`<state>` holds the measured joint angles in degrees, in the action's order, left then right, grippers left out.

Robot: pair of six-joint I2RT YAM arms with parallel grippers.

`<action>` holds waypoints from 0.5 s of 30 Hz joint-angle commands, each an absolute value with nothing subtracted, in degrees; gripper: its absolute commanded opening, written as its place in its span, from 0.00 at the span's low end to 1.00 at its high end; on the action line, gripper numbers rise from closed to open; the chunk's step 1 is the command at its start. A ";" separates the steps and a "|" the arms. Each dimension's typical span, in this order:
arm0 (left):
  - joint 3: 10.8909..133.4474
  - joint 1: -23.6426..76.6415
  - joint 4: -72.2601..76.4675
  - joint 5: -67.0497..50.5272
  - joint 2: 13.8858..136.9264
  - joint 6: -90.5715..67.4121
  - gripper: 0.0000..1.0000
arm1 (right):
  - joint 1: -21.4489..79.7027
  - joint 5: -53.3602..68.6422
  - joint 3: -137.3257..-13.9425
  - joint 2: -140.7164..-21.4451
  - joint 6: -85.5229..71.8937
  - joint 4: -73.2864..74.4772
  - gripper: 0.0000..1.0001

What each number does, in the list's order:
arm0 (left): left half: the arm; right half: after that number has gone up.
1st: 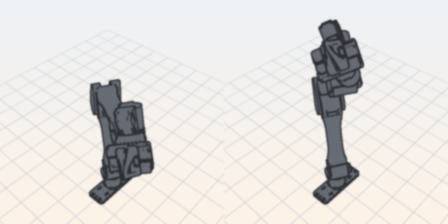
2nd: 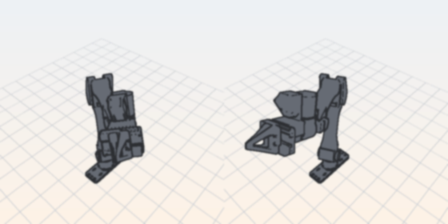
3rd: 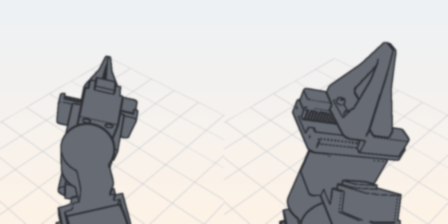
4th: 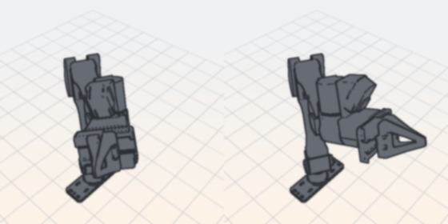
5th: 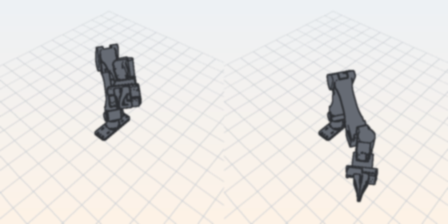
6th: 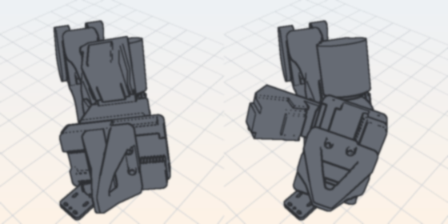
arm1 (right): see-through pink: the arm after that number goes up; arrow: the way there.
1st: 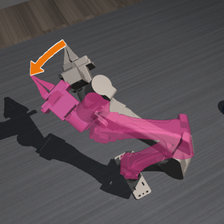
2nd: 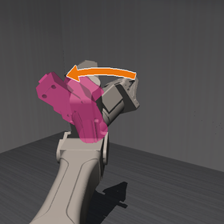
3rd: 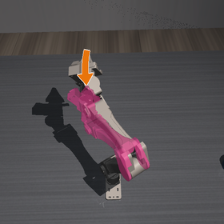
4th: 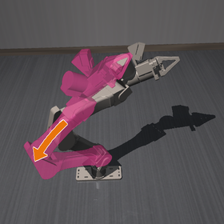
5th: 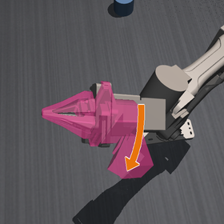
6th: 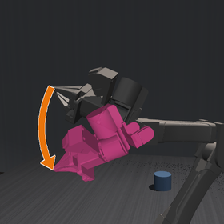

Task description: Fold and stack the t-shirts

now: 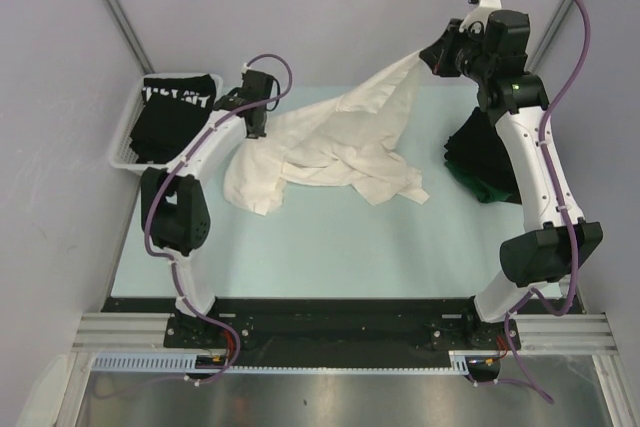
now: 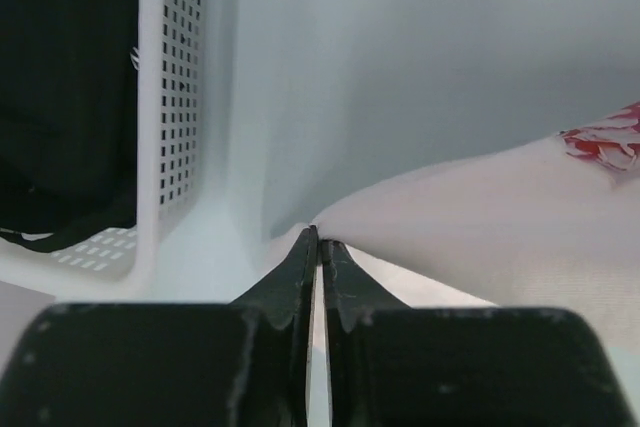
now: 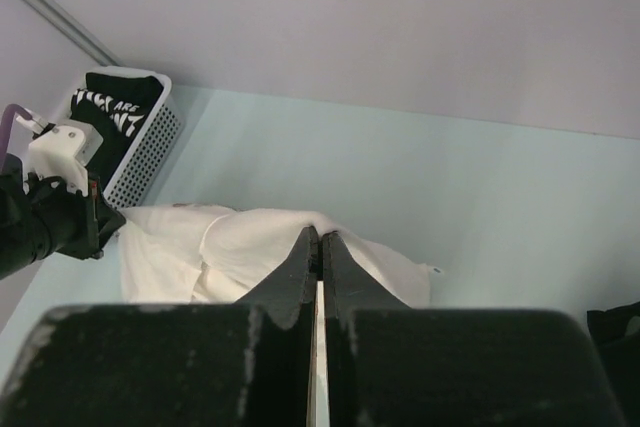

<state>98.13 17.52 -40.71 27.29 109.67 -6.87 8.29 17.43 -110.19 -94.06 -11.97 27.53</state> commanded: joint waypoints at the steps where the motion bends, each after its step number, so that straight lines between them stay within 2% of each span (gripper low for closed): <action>1: 98.54 18.19 -41.49 24.18 104.34 -6.06 0.16 | 8.09 17.67 -110.22 -92.02 -12.04 25.05 0.00; 4: 93.97 18.98 -39.65 21.46 100.92 -6.15 0.25 | 8.09 17.75 -108.90 -91.93 -12.65 24.17 0.00; 10: 84.47 21.79 -36.92 18.99 92.66 -6.59 0.34 | 8.26 17.75 -108.11 -92.11 -13.10 23.03 0.00; 15: 77.79 24.69 -39.02 18.37 89.83 -8.00 0.36 | 8.35 17.84 -108.28 -92.37 -13.36 22.76 0.00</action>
<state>81.58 22.87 -39.03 20.05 93.12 -7.05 8.29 17.45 -107.63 -94.06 -12.47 26.79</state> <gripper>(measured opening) 0.355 0.012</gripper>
